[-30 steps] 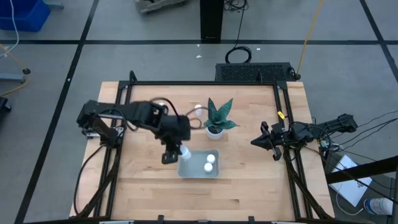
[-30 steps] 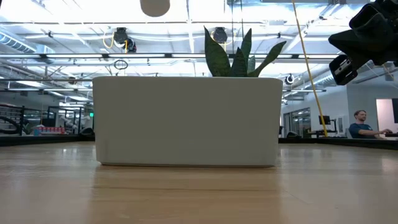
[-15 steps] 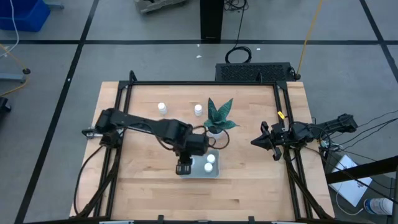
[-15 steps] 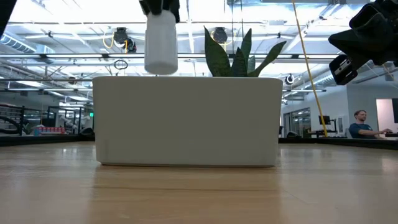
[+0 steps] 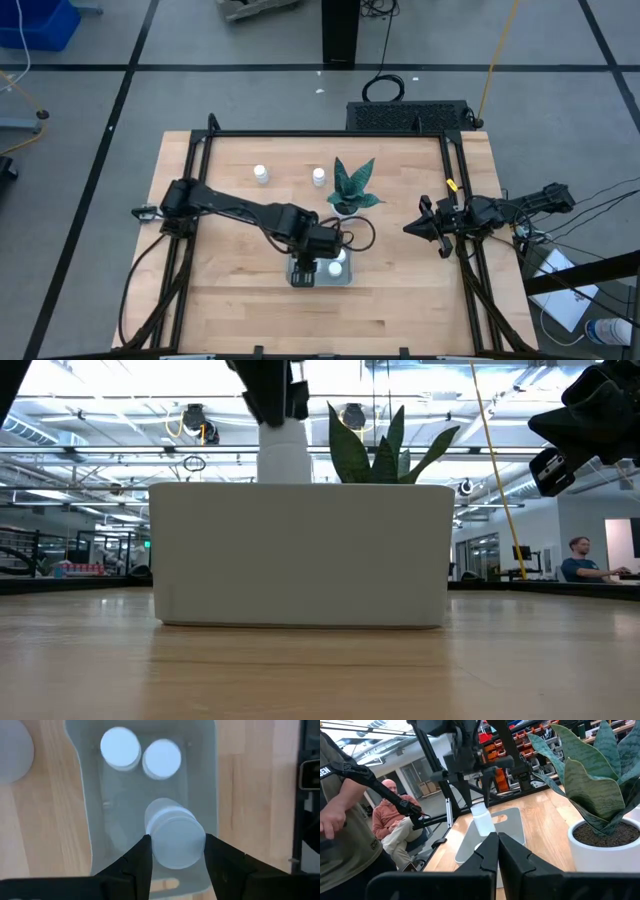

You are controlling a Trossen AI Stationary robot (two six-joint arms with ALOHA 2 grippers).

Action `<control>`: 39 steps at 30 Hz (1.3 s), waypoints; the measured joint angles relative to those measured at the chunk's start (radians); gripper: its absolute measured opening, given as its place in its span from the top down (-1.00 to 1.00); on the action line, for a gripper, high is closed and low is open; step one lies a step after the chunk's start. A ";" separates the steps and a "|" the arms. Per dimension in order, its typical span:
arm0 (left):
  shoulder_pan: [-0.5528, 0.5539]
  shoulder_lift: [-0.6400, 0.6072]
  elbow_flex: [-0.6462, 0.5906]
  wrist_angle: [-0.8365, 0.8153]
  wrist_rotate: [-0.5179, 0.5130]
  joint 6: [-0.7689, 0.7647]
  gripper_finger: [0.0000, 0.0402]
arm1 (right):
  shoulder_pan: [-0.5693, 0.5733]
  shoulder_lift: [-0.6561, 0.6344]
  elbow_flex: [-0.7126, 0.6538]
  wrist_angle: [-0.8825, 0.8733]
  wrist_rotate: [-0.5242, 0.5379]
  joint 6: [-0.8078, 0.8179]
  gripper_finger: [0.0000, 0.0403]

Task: Pick and place pill bottles into a basket
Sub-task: Put the white pill bottle into the white bin

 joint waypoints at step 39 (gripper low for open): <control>0.006 0.000 -0.227 0.292 0.058 -0.067 0.17 | 0.000 0.000 0.000 0.000 0.000 0.000 0.98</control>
